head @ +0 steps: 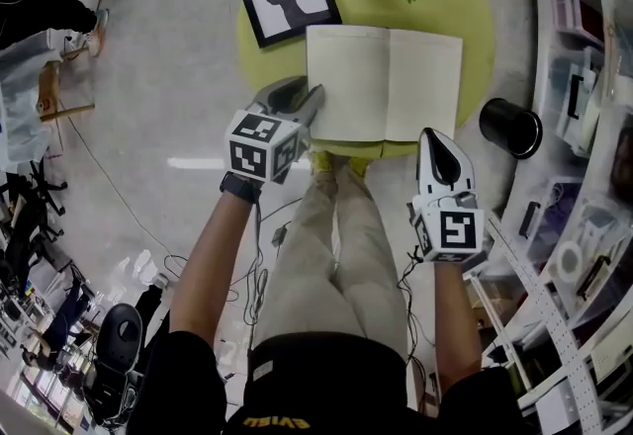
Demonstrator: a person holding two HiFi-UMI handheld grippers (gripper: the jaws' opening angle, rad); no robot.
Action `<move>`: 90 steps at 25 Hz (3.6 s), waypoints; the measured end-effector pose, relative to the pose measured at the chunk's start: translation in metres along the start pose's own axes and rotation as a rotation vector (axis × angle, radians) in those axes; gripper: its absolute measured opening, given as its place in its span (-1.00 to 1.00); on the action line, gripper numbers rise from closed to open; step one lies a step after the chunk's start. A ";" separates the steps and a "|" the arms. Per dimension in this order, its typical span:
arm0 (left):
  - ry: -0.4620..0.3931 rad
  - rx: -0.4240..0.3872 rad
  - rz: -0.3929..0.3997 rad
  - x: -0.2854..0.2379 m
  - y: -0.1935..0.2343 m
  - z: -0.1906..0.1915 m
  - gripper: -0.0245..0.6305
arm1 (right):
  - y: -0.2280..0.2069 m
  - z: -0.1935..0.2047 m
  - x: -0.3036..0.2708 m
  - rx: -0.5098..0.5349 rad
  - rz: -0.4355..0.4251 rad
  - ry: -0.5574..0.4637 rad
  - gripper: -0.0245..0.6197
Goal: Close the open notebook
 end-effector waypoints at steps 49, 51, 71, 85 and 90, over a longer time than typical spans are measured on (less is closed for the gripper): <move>-0.156 -0.019 0.023 0.035 -0.069 -0.038 -0.69 | -0.005 0.002 0.025 -0.073 -0.003 -0.097 -0.92; -0.159 -0.027 0.032 0.034 -0.074 -0.040 -0.69 | -0.006 0.002 0.026 -0.077 0.004 -0.095 -0.92; -0.168 -0.071 0.097 0.024 -0.106 -0.049 -0.70 | -0.015 0.016 0.035 -0.111 0.049 -0.090 -0.92; -0.173 -0.072 0.155 0.010 -0.131 -0.050 -0.71 | -0.018 0.029 0.049 -0.134 0.067 -0.072 -0.92; -0.169 -0.071 0.171 0.005 -0.139 -0.049 -0.71 | -0.013 0.036 0.054 -0.155 0.066 -0.063 -0.92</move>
Point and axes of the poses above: the fingertips, and each gripper's own axes: x backward along the fingers, y to its left, z out of its underside, the point moved 4 cm from there along x, backward along the fingers, and after that the axes turned 14 degrees about x, right-handed, at the moved point
